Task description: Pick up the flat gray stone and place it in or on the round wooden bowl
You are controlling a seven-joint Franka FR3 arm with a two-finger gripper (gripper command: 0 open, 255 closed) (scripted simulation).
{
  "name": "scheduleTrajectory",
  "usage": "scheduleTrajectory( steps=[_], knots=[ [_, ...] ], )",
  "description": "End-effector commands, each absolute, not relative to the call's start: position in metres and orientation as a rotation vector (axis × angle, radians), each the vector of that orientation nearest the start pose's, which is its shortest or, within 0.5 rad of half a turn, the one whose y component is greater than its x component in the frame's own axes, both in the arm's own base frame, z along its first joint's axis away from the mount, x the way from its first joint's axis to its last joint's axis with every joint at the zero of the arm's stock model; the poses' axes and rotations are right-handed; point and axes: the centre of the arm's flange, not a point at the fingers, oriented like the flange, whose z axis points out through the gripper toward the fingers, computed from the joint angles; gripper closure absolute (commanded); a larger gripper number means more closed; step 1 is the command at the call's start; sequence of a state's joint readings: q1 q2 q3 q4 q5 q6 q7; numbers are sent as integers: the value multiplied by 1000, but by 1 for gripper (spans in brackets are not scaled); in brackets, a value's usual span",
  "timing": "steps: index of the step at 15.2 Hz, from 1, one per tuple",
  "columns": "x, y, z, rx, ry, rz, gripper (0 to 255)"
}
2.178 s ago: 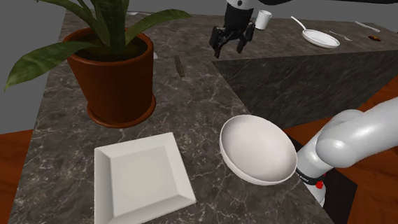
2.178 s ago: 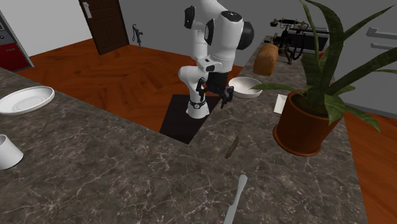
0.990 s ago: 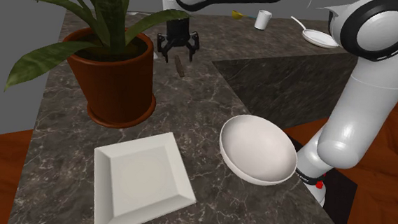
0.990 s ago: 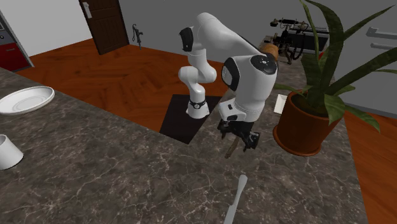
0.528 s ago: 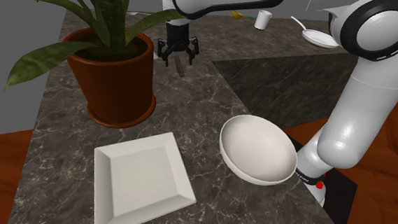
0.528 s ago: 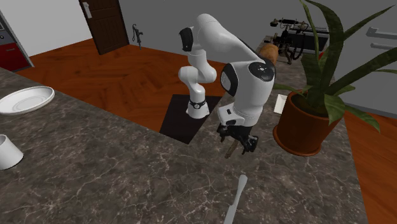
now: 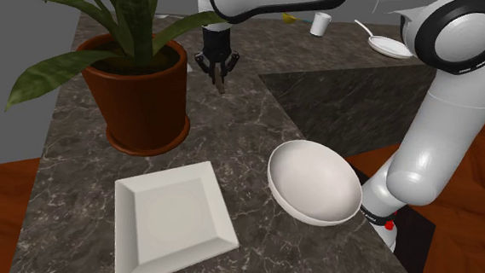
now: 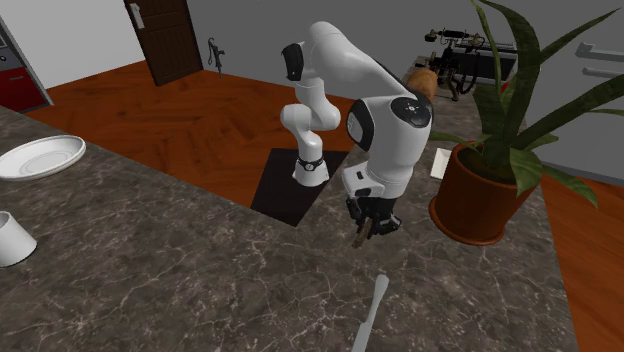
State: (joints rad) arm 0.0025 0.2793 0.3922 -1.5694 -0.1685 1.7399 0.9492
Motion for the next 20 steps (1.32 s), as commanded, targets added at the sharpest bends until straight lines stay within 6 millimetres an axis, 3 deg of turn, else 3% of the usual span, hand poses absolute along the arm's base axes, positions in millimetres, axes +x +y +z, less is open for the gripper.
scheduleTrajectory(
  steps=[1,6,20],
  knots=[
    [598,206,483,-3129,846,52,255],
    [598,206,483,-3129,846,52,255],
    [598,206,557,-3129,846,52,255]
  ],
)
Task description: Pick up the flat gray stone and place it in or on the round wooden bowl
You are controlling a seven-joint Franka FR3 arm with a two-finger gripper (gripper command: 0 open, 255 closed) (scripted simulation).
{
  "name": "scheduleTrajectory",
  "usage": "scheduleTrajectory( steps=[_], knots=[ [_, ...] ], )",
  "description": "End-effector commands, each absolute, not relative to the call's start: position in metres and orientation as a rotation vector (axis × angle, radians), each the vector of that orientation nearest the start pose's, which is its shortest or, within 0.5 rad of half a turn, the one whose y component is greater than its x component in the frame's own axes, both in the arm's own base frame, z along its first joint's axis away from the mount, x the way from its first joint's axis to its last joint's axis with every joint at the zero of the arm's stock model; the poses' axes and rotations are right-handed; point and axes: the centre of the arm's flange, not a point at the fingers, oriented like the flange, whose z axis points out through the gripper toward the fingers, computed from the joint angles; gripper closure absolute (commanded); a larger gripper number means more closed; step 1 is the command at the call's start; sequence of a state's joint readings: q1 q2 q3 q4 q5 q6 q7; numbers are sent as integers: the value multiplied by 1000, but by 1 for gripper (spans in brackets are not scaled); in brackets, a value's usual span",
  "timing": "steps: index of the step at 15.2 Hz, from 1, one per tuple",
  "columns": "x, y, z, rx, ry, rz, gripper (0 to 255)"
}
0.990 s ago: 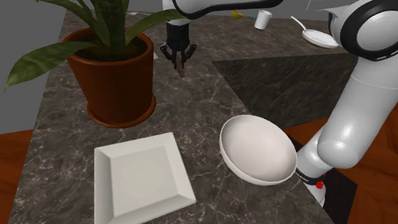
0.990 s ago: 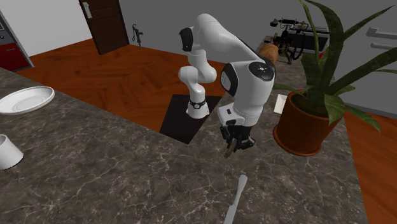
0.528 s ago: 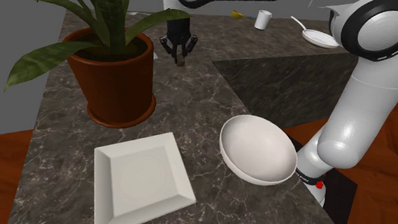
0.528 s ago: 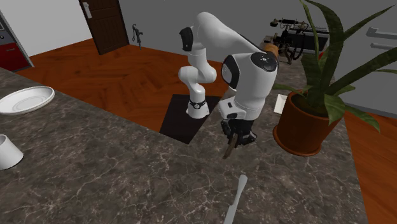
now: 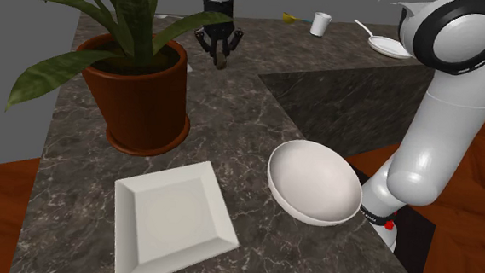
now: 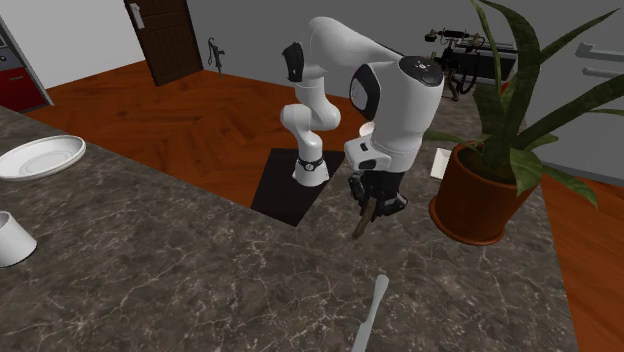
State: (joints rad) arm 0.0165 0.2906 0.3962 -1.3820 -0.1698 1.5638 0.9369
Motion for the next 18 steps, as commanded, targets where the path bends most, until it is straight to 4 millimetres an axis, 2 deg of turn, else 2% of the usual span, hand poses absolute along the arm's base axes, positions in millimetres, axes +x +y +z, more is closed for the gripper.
scheduleTrajectory(
  steps=[1,11,18],
  knots=[
    [598,206,562,-3129,846,52,255],
    [598,206,615,-3129,846,52,255],
    [508,227,615,-3129,846,52,255]
  ],
)
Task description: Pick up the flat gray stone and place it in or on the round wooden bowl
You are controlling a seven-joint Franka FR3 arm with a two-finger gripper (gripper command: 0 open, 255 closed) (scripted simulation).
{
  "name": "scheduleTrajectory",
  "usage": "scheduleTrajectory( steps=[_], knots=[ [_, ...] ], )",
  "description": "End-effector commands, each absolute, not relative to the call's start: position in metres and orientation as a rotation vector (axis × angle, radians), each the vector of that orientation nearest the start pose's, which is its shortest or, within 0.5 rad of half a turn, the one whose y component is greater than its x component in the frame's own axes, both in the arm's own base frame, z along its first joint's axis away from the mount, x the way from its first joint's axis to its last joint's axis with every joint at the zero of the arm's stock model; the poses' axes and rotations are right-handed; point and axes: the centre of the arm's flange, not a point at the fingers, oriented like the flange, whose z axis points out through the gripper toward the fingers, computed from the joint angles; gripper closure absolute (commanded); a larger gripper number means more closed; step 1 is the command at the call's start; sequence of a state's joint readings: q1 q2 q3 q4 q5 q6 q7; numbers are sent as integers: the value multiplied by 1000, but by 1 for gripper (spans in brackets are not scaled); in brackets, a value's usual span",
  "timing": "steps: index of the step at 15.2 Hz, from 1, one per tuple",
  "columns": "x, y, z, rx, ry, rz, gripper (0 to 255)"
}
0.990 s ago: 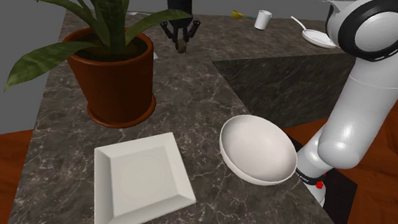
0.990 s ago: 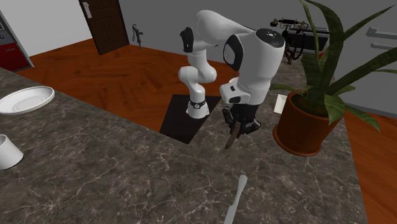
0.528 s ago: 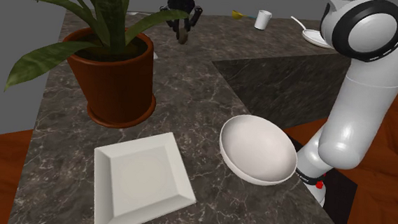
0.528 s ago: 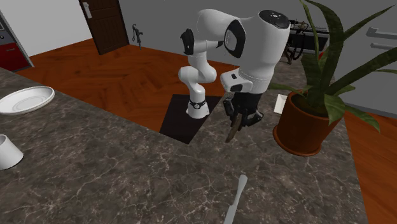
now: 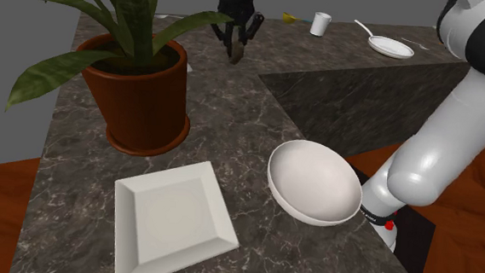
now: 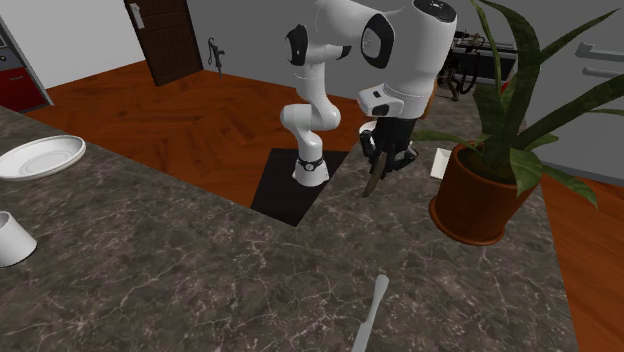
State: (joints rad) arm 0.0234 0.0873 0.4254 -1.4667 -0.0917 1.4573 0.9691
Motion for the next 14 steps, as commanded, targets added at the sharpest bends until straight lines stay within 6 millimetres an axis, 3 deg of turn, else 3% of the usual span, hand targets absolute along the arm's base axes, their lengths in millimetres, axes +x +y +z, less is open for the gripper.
scheduleTrajectory(
  steps=[1,14],
  knots=[
    [495,230,615,-3129,846,52,255],
    [328,270,615,-3129,846,52,255]
  ],
)
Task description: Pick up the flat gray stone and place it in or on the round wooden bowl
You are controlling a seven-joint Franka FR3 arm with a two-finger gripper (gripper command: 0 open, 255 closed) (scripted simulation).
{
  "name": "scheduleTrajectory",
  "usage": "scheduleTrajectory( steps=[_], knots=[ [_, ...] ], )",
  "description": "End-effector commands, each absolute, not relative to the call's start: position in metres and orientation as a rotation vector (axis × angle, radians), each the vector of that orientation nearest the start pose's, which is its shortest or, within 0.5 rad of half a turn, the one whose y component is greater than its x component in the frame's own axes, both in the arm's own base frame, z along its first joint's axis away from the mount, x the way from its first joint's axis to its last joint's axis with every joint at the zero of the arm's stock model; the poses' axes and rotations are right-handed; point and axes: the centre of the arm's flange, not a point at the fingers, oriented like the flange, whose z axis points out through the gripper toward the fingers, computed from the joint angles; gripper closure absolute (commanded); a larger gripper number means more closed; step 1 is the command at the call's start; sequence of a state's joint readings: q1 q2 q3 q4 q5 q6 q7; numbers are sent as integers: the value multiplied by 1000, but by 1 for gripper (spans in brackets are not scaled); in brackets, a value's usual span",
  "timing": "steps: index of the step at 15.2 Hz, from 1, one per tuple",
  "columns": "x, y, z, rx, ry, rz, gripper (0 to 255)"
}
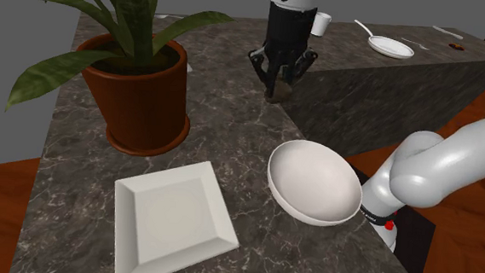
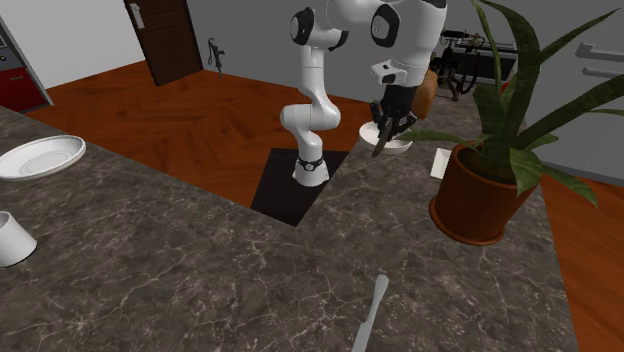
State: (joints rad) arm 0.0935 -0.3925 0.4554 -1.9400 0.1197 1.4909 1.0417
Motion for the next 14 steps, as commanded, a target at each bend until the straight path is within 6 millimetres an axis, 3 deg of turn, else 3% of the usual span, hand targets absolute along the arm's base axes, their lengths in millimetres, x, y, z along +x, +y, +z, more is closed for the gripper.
scheduleTrajectory(
  steps=[1,12,14],
  knots=[
    [315,273,615,-3129,846,52,255],
    [176,306,616,-3129,846,52,255],
    [176,306,605,-3129,846,52,255]
  ],
)
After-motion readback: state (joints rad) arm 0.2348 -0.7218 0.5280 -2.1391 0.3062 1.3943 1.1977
